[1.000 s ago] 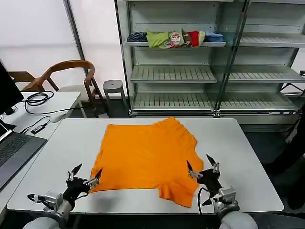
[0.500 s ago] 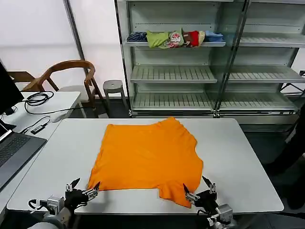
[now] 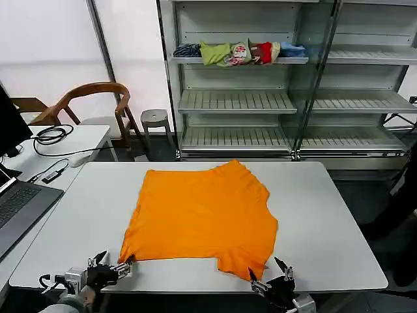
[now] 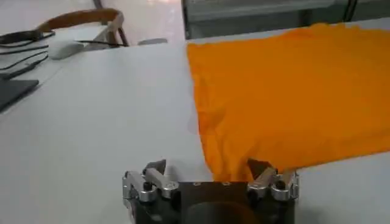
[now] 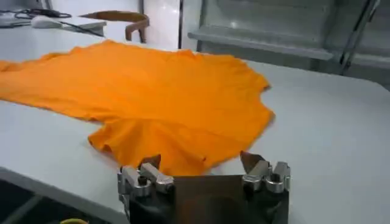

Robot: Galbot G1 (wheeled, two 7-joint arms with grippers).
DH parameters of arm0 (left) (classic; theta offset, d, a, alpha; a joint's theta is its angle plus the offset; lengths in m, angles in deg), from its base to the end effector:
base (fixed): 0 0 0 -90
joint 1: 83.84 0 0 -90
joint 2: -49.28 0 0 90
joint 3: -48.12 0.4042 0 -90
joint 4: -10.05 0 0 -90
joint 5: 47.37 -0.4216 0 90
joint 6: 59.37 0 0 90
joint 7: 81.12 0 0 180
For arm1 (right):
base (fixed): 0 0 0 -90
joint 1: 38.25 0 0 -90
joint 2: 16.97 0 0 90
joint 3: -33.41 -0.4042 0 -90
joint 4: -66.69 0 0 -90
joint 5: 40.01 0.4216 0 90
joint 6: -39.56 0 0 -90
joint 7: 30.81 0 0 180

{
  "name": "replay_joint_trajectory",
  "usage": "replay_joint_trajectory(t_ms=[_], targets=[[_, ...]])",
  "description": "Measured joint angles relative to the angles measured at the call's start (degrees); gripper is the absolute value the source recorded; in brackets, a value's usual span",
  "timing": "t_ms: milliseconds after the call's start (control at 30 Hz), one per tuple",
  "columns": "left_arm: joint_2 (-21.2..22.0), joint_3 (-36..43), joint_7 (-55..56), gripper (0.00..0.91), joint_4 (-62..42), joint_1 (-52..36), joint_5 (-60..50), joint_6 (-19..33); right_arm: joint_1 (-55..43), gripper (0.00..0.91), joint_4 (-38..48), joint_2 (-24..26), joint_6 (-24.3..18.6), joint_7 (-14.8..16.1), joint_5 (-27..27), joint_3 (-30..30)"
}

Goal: Fold and organize the clothes.

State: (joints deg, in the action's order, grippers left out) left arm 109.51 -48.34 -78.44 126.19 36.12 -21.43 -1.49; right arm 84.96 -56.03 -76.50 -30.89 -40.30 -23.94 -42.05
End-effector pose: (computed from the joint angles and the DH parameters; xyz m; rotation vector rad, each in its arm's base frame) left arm 0.2417 0.1454 -0.3338 -0.0897 -2.5123 -0.1415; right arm 0.1793 -0.0127 -0.3530 0.4172 -2.6384 0.2096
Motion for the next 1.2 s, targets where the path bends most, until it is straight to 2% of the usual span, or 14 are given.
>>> replay_joint_trajectory(t_ms=[200,233,267,300,333,367,1200], targets=[[-0.20,-0.55,0.07,0.907,-0.56,0.00,0.38,-0.19,0.29,0.907,0.24,-0.42,-0.10,-0.48,-0.68,0.49],[-0.18,-0.54,0.09,0.554,-0.58,-0.03,0.41,-0.24,0.33,0.907,0.25,-0.49,-0.12,-0.52,-0.70,0.49],[-0.17,-0.51,0.10,0.312,-0.66,-0.08,0.40,-0.27,0.36,0.584,0.25,-0.56,-0.15,-0.53,-0.71,0.48],[-0.16,-0.44,0.12,0.040,-0.71,-0.11,0.41,-0.29,0.36,0.302,0.26,-0.61,-0.21,-0.53,-0.70,0.48],[-0.17,-0.34,0.13,0.020,-0.80,-0.14,0.38,-0.30,0.34,0.302,0.32,-0.66,-0.24,-0.53,-0.70,0.48],[-0.16,-0.28,0.13,0.020,-0.83,-0.14,0.37,-0.31,0.32,0.000,0.43,-0.74,-0.31,-0.52,-0.68,0.50],[1.19,0.97,-2.16,0.020,-0.51,0.77,0.20,0.93,-0.22,0.000,1.38,-0.90,-1.29,0.07,0.42,1.56]])
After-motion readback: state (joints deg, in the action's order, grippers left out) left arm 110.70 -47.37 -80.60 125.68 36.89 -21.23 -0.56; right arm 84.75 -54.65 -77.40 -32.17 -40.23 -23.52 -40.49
